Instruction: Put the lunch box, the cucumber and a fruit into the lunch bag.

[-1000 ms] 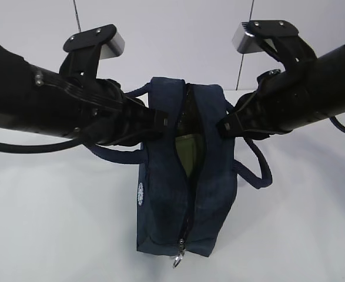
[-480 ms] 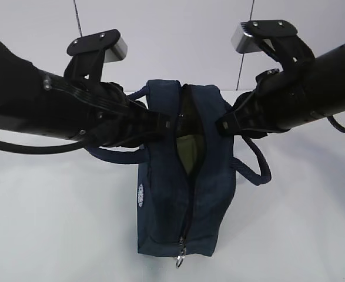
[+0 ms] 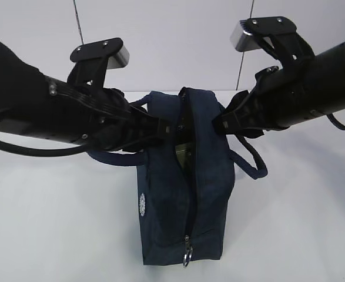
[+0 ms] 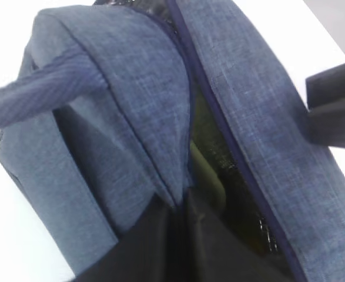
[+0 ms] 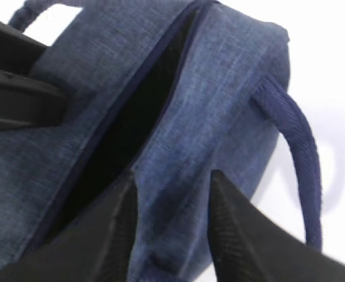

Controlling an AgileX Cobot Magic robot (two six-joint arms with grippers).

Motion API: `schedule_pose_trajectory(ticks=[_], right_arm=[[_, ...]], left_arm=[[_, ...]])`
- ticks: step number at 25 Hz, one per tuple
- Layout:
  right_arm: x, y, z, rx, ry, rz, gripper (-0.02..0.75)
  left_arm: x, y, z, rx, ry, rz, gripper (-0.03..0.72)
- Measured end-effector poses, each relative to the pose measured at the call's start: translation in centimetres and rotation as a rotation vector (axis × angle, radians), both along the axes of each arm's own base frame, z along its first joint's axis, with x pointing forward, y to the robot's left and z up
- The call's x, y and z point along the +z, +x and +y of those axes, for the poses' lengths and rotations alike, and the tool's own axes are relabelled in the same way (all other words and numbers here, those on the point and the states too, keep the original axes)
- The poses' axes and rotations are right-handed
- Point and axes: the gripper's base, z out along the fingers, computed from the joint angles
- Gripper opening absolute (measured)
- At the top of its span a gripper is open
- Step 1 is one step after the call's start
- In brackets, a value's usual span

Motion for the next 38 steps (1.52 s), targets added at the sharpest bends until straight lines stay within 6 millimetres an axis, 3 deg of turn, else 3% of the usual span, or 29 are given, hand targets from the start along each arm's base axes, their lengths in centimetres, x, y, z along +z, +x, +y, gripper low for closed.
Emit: schedule_pose_trajectory(ticks=[6,9,23,34,38], right_arm=[[0.1,0.0,0.1,-0.004,0.020,0.004,0.290],[0.3,0.0,0.3,0.000,0.046,0.000,0.296],[1.4,0.4,0.6,-0.004,0.095,-0.023,0.302],[2.1,-0.3,0.9,0.082,0.079,0.021,0.302],[3.6,-1.5,0.6,0.113,0.077,-0.010,0.302]], left_arm=[[0.0,1.0,1.1,0.039,0.003,0.002,0.346],[0.0,1.1,1.3,0.046,0.003,0.003,0.412],[2.0,1.1,1.6,-0.018,0.048,-0.127,0.430],[6.1,-2.0,3.1,-0.155,0.064,-0.171,0.430],[6.8,-2.9,3.6,-0.198,0.088,-0.177,0.426]])
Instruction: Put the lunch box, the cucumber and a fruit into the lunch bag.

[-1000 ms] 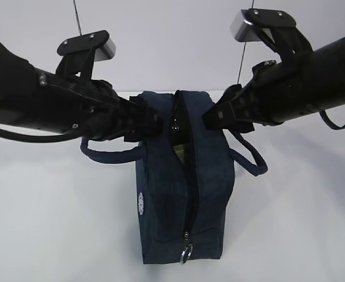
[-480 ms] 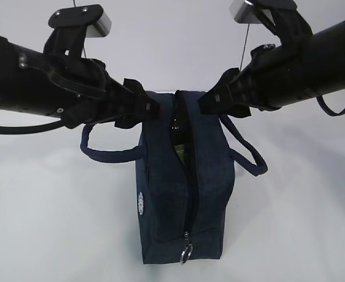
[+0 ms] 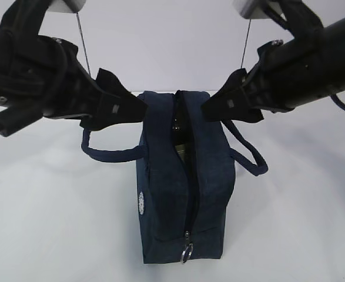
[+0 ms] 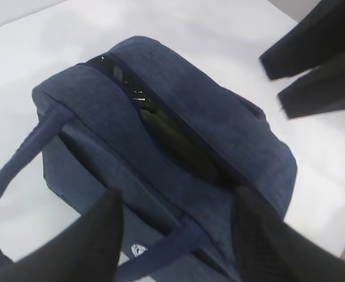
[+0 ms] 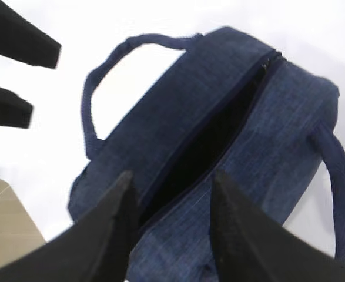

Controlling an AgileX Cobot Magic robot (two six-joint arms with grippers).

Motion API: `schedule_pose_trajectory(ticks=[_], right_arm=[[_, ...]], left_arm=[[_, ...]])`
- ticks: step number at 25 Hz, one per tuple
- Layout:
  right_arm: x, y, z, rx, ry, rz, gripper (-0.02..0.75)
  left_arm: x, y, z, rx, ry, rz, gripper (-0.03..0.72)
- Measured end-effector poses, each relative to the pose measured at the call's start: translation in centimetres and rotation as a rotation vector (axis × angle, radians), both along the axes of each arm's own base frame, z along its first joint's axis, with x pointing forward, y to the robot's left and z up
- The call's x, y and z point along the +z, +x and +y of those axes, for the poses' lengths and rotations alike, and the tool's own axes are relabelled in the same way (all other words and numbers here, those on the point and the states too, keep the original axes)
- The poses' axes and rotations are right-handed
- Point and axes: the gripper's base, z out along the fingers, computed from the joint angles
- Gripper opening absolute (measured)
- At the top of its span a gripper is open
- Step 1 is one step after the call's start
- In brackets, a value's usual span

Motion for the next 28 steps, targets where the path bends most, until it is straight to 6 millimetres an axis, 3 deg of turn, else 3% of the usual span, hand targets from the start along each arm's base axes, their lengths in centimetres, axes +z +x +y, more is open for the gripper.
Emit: schedule_pose_trajectory(ticks=[6,9,16,20,28], right_arm=[[3.0,-2.4,-0.8,0.033,0.017,-0.079,0.302],[3.5,-3.5,-1.3,0.035,0.020,-0.102,0.302],[1.6,-7.0,-2.4,0.016,0.063,-0.053,0.302],[0.6,-9.2,-3.0,0.019,0.102,-0.069,0.302],[-3.5,-12.7,-3.7,0.039,0.212,-0.039,0.302]], left_arm=[[0.0,-1.5,1.1,-0.005,-0.005,0.004,0.388],[-0.4,-3.0,2.4,0.021,-0.041,0.007,0.384],[-2.0,-6.2,4.4,0.071,-0.115,0.007,0.382],[-3.3,-7.5,3.5,0.031,-0.122,0.005,0.380],[-5.6,-7.3,0.9,0.013,-0.080,0.032,0.379]])
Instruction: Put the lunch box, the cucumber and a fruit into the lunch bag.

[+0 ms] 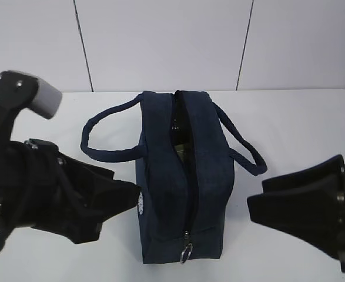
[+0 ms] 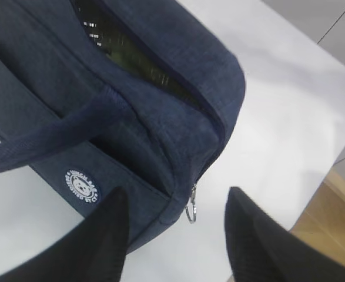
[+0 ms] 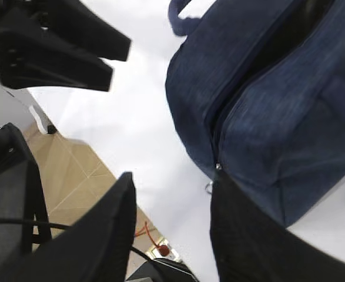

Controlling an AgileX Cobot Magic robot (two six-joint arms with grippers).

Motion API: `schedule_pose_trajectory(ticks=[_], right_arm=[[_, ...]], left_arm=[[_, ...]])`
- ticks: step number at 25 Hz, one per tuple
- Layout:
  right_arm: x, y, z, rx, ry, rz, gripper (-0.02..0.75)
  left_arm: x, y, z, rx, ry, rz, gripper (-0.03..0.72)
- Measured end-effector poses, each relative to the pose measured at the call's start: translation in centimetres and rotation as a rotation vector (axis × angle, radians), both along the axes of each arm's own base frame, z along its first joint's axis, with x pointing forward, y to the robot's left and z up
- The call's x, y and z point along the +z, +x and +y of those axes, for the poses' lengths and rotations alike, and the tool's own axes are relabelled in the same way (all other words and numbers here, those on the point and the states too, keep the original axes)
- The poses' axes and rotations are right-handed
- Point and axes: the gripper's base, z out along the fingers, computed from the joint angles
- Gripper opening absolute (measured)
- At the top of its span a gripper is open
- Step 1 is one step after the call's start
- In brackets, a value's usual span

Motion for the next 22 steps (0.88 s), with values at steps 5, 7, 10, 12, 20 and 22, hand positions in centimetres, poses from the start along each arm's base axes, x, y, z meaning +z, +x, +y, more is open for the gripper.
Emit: schedule_pose_trajectory(ticks=[5,7,10,12,20,22], right_arm=[[-2.2,-1.0,-0.3,0.005,-0.004,0.018,0.302],[-2.8,-1.2,-0.4,0.012,-0.008,0.016,0.302],[-3.5,-1.5,-0.4,0.018,0.002,0.002,0.302],[-3.8,-1.6,-0.4,0.020,0.016,-0.009,0.302],[-5.2,-1.3,0.1,0.111,-0.017,-0.033,0.302],[-5.6,-1.1,0.3,0.142,-0.014,-0.022,0.302]], left_arm=[[-1.6,0.2,-1.3,0.031,0.006,0.053,0.379],[-2.0,0.2,-1.7,0.043,0.002,0.072,0.379],[-2.6,0.3,-2.1,0.077,-0.007,0.093,0.379],[-3.0,0.4,-2.3,0.096,-0.008,0.106,0.379],[-3.9,1.2,-2.7,0.178,-0.016,0.129,0.379],[-4.1,1.4,-2.9,0.179,-0.008,0.134,0.379]])
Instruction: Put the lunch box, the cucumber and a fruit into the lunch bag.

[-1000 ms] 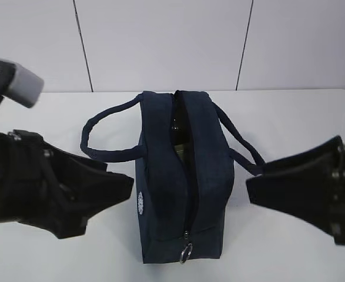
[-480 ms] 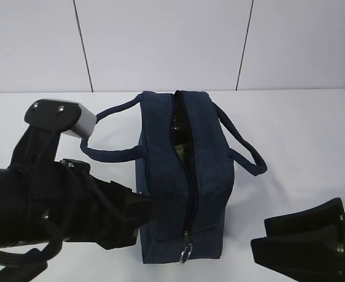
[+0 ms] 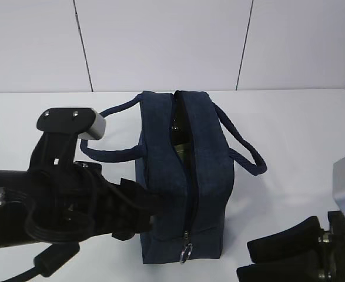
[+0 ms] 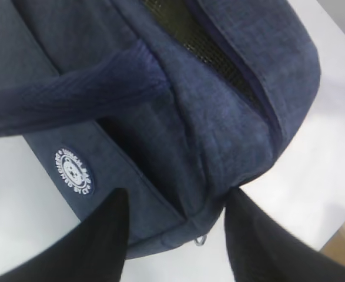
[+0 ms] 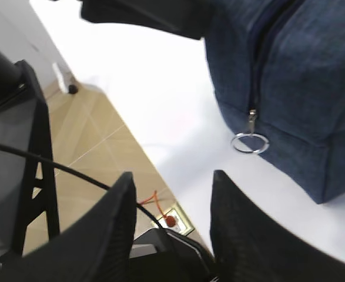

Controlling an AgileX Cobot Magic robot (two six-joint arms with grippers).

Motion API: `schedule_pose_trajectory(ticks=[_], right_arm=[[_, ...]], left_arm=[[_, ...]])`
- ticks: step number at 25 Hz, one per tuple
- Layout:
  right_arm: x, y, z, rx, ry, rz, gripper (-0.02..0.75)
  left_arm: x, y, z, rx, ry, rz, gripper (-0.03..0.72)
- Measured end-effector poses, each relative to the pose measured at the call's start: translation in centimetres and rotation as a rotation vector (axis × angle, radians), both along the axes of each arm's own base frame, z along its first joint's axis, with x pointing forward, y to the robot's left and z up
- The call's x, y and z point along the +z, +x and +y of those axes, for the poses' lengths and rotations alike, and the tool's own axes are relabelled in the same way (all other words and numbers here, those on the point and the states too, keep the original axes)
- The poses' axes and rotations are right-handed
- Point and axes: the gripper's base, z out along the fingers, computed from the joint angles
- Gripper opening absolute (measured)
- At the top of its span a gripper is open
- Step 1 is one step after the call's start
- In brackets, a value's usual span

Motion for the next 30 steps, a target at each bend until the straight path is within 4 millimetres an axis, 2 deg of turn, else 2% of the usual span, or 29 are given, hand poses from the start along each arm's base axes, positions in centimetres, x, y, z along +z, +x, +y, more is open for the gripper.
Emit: schedule_pose_trajectory(ticks=[5,10,12,17,20,26,30], right_arm=[[-0.8,0.5,0.5,0.035,0.004,0.022,0.302],[-1.3,0.8,0.6,0.050,-0.007,0.018,0.302],[-1.5,1.0,0.7,0.049,-0.008,0.028,0.302],[-2.1,1.4,0.8,0.052,-0.014,0.031,0.302],[-2.3,1.5,0.9,0.066,-0.026,0.008,0.302],[-2.0,2.0,1.0,0.013,0.022,0.003,0.302],[-2.0,2.2,0.9,0.054,-0.024,-0.109,0.302]], left_arm=[[-0.7,0.3,-0.3,0.008,0.022,0.008,0.379],[-0.2,0.7,-0.7,0.020,0.003,-0.013,0.354],[-0.1,0.8,-0.7,0.023,0.001,-0.017,0.296],[-0.1,0.8,-0.7,0.025,0.000,-0.022,0.092],[-0.2,0.8,-0.7,0.029,0.003,-0.024,0.017],[-0.7,1.0,-1.0,0.028,0.018,-0.014,0.006],[-0.6,1.1,-1.1,0.026,0.016,-0.013,0.006]])
